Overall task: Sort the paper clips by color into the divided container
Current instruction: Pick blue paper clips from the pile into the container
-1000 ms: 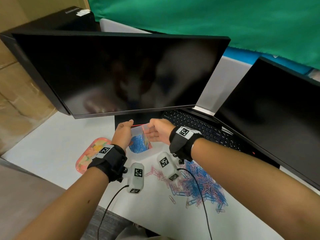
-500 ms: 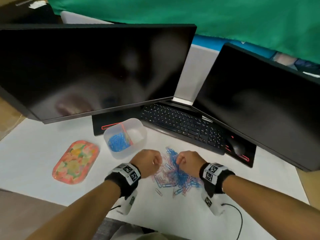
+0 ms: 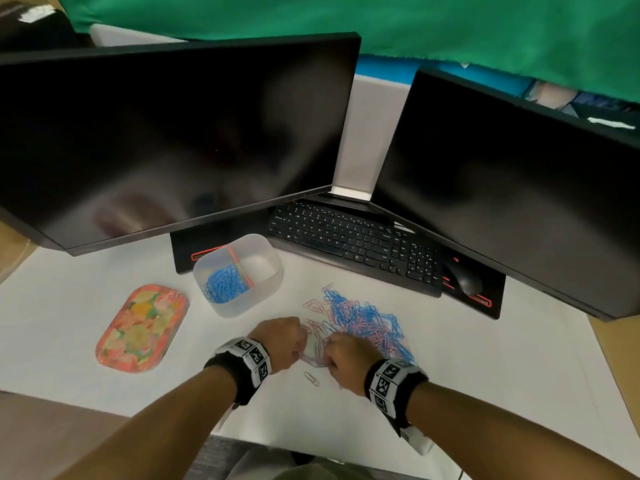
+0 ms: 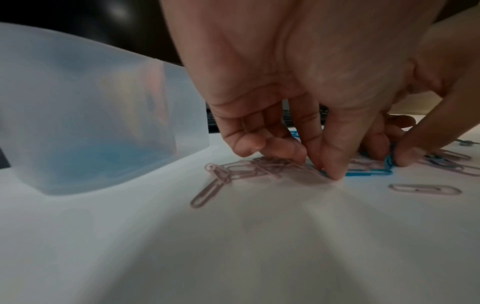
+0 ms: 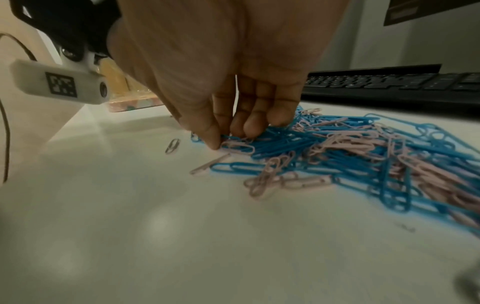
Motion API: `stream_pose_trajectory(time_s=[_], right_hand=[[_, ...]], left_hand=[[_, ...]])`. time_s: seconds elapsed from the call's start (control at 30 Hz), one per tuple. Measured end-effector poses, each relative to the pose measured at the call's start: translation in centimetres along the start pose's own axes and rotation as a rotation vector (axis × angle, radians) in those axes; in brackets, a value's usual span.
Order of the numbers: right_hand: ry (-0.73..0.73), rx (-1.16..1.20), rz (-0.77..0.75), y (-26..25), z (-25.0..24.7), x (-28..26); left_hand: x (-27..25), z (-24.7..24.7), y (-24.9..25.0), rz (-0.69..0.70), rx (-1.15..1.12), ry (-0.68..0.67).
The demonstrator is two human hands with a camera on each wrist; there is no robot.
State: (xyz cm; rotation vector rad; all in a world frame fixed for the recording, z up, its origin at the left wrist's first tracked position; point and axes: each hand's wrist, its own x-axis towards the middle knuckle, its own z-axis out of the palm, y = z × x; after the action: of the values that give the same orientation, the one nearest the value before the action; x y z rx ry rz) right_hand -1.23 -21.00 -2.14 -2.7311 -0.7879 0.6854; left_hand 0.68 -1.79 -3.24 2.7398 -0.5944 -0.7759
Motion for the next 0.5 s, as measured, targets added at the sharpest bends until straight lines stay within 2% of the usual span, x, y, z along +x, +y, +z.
stream_pose_trajectory(time_s=[0.1,0.27,0.37,0.5], right_hand=[[0.008,0.027,-0.012,0.1,-0.2,-0.1],[0.056,0.217,0.037,1.1,-0.5,-0.2],[0.114,0.382,0.091,1.5,-0.8,-0.1],[0.184,0.586,0.178,1.9,-1.3,0.1]], left_hand=[[-0.2,0.1,-0.3,-0.015,0.001,0.014],[-0.6,0.1,-0.4,-0.03,-0.024,0.017],[-0.5,0.0,-0.7,-0.054,-0.136,0.013],[-0.7,-0.5,-0.8,-0.093,-0.374,0.079]])
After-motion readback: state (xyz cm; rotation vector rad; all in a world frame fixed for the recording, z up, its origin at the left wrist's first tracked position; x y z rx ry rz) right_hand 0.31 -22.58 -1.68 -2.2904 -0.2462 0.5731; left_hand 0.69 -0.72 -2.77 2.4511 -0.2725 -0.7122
